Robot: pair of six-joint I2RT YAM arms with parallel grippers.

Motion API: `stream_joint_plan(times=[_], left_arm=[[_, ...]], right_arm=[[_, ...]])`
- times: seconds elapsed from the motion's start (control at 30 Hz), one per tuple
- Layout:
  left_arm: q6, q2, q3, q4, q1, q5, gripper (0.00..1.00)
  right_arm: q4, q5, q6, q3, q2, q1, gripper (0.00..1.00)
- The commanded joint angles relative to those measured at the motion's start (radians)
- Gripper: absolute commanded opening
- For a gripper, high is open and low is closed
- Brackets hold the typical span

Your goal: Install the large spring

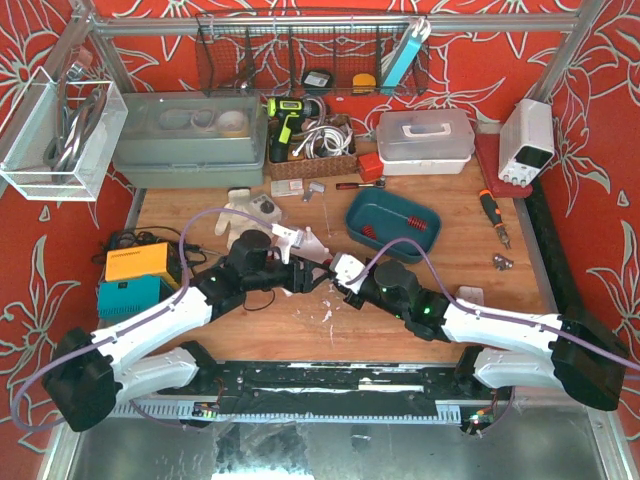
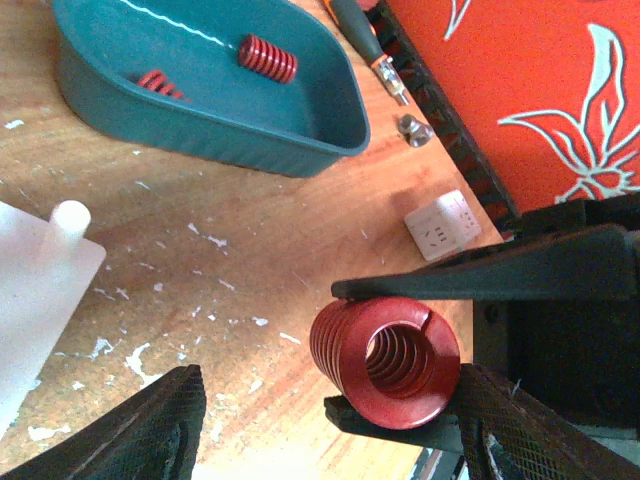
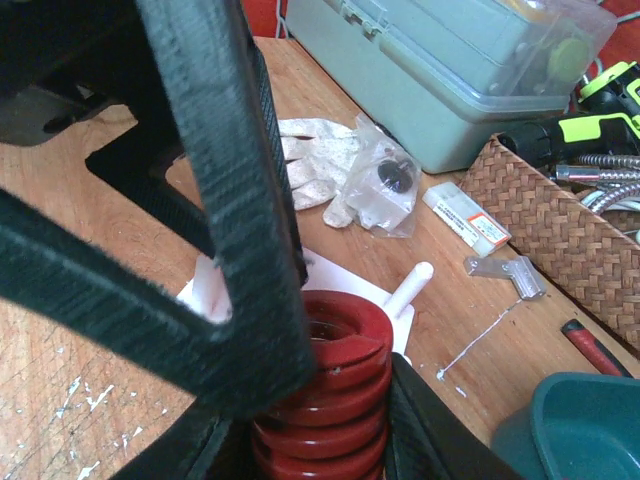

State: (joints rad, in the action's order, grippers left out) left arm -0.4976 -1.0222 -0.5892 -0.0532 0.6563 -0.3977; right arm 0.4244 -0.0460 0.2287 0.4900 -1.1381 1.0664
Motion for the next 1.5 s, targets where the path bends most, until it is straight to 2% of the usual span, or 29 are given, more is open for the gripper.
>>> stream_joint_plan(times=[0.0,0.23,0.37,0.53,0.77,0.93,1.2,1.47], left_arm=[[-0.013,-0.019,-0.027,-0.026,0.005,-0.067,0.70],[-0.032,-0.051,-0.024,-0.068,0.006,-0.101,0.69],[-0.045,-0.076,-0.024,-0.094,0.008,-0.116,0.63],[-0.048,-0.088,-0.027,-0.099,0.009,-0.123,0.50],[-0.040,-0.067,-0.035,-0.075,0.009,-0.103,0.22],[-0.024,-0.049,-0.048,-0.039,0.009,-0.048,0.11],[0.045,-0.011,-0.097,0.092,0.009,0.194,0.09],[0.125,-0.080,-0.183,0.201,0.009,0.443,0.08]], right_arm=[[0.045,-0.029,0.020,-0.005,-0.004,0.010,0.00],[0.037,-0.028,0.025,0.000,-0.012,0.022,0.00],[0.039,-0.027,0.030,-0.001,-0.013,0.033,0.00],[0.038,-0.034,0.040,0.001,-0.022,0.040,0.00],[0.030,-0.049,0.041,0.009,-0.038,0.044,0.02],[-0.007,-0.063,0.033,0.039,-0.068,0.044,0.23],[-0.050,-0.184,-0.050,0.061,-0.042,0.044,0.66],[-0.099,-0.391,-0.114,0.025,0.050,0.031,0.98]])
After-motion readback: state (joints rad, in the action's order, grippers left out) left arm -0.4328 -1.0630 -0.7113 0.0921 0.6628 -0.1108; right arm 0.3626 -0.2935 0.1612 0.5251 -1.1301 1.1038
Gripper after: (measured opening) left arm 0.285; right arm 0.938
